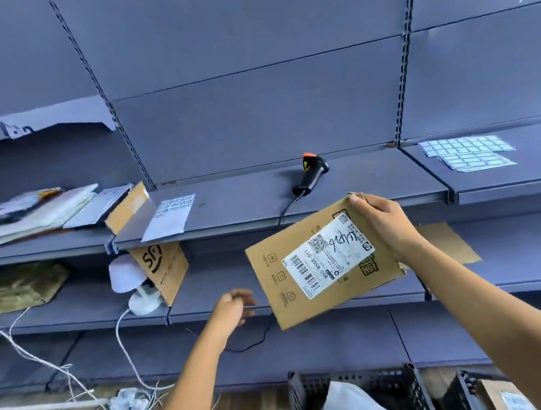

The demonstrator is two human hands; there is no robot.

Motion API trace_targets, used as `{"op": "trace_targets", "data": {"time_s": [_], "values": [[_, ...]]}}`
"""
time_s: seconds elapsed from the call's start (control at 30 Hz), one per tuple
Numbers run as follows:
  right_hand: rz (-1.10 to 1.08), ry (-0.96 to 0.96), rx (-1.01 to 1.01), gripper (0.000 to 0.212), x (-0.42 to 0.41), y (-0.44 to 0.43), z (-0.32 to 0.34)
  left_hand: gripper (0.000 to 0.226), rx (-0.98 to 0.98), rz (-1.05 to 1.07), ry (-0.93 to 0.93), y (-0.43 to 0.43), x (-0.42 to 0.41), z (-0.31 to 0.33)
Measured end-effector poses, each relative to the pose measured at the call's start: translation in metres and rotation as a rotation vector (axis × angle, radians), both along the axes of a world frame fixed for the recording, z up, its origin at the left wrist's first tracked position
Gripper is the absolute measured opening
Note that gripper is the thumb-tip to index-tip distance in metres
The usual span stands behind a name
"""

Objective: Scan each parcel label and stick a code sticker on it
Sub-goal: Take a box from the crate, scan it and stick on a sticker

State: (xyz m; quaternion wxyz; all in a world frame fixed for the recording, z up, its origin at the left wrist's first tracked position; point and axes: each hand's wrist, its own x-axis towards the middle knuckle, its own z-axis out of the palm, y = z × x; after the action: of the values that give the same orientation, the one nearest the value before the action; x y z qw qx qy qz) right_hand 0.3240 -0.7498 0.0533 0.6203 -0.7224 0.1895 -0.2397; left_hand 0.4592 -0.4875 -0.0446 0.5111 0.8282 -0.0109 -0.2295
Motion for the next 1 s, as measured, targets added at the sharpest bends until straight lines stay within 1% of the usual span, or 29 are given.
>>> {"op": "trace_targets", "data": {"time_s": [0.1, 0.2, 0.37, 0.47, 0.5, 0.57, 0.63, 0.8, 0.87, 0.93, 1.0], "values": [[-0.055, -0.030, 0.096, 0.028, 0.013, 0.003, 0.005, 0.029, -0.017, -0.076, 0.015, 0.003, 0.004, 0.006], [-0.050, -0.053, 0.106, 0.026, 0.029, 0.005, 0.014, 0.026, -0.025, -0.129, 0.019, 0.003, 0.012, 0.007], [-0.013, -0.064, 0.075, 0.025, 0.058, 0.003, 0.028, 0.023, -0.088, -0.079, 0.020, 0.002, 0.031, 0.020], [-0.012, -0.132, 0.115, 0.024, 0.072, -0.001, 0.038, 0.008, -0.126, -0.136, 0.022, 0.001, 0.041, 0.024], [-0.009, -0.153, 0.136, 0.023, 0.076, -0.002, 0.040, 0.008, -0.127, -0.178, 0.021, 0.001, 0.045, 0.026], [0.007, -0.181, 0.170, 0.021, 0.086, -0.005, 0.042, 0.018, -0.083, -0.281, 0.030, -0.002, 0.052, 0.027], [0.020, -0.193, 0.187, 0.023, 0.096, -0.010, 0.041, 0.021, -0.036, -0.370, 0.032, -0.009, 0.053, 0.028], [0.014, -0.197, 0.204, 0.025, 0.115, -0.020, 0.038, 0.021, -0.017, -0.422, 0.038, -0.028, 0.062, 0.029], [0.022, -0.192, 0.201, 0.029, 0.126, -0.025, 0.038, 0.022, -0.020, -0.436, 0.030, -0.036, 0.074, 0.031], [-0.006, -0.196, 0.212, 0.032, 0.143, -0.030, 0.039, 0.022, -0.039, -0.452, 0.019, -0.045, 0.090, 0.033], [-0.055, -0.211, 0.236, 0.030, 0.162, -0.034, 0.039, 0.021, -0.048, -0.479, 0.014, -0.052, 0.111, 0.035]]}}
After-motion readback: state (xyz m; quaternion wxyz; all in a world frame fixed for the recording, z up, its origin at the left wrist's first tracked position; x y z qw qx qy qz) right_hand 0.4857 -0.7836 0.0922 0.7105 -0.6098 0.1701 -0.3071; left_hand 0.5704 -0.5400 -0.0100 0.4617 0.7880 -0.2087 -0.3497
